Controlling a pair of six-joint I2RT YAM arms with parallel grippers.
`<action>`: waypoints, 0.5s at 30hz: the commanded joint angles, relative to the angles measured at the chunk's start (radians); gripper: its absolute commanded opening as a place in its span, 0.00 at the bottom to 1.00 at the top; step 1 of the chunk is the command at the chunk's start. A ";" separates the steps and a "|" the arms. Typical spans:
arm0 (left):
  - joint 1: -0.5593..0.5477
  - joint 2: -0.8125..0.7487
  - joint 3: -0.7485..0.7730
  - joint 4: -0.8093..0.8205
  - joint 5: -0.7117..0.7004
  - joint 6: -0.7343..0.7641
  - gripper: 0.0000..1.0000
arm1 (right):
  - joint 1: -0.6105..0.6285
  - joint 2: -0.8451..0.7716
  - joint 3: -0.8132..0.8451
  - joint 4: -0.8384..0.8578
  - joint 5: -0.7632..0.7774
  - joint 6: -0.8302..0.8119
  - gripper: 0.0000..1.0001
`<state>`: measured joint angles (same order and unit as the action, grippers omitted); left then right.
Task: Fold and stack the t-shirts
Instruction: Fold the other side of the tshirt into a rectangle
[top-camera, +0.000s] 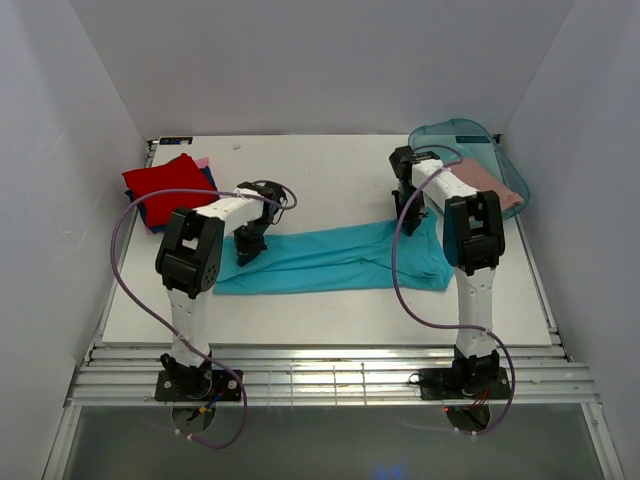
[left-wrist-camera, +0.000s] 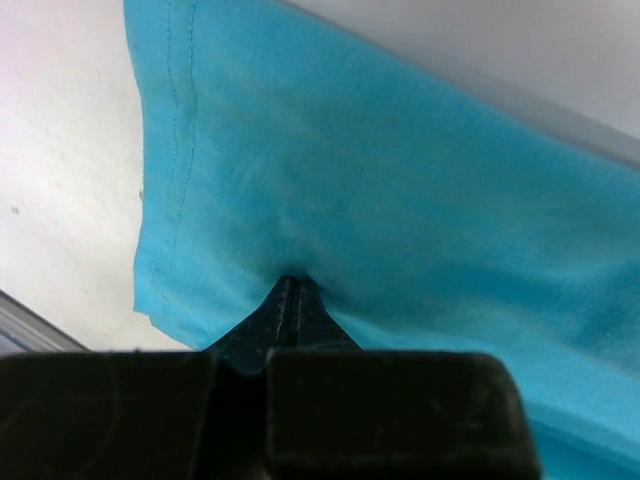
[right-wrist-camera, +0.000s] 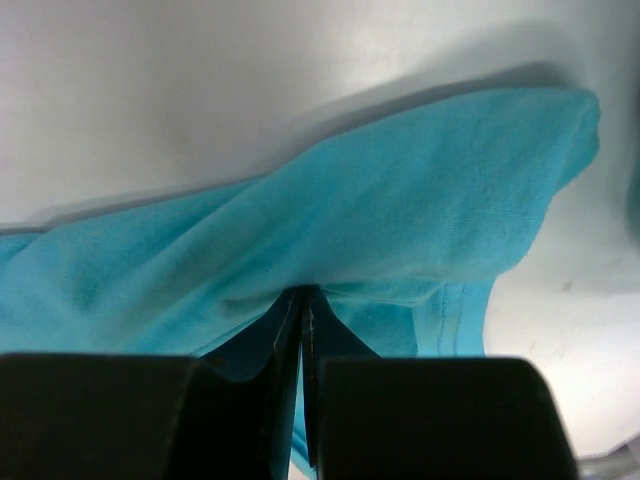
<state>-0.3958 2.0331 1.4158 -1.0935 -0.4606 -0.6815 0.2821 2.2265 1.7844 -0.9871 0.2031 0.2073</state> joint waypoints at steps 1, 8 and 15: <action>0.018 0.085 0.103 0.144 -0.016 0.010 0.00 | -0.023 0.091 0.157 0.041 -0.008 -0.049 0.08; 0.038 0.162 0.287 0.150 -0.023 0.074 0.00 | -0.032 0.020 0.215 0.140 -0.005 -0.082 0.08; 0.031 0.064 0.310 0.262 0.000 0.149 0.00 | -0.029 -0.283 -0.029 0.307 -0.097 -0.097 0.30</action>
<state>-0.3584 2.1796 1.6917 -0.9287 -0.4911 -0.5716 0.2508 2.0949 1.7847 -0.7933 0.1703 0.1345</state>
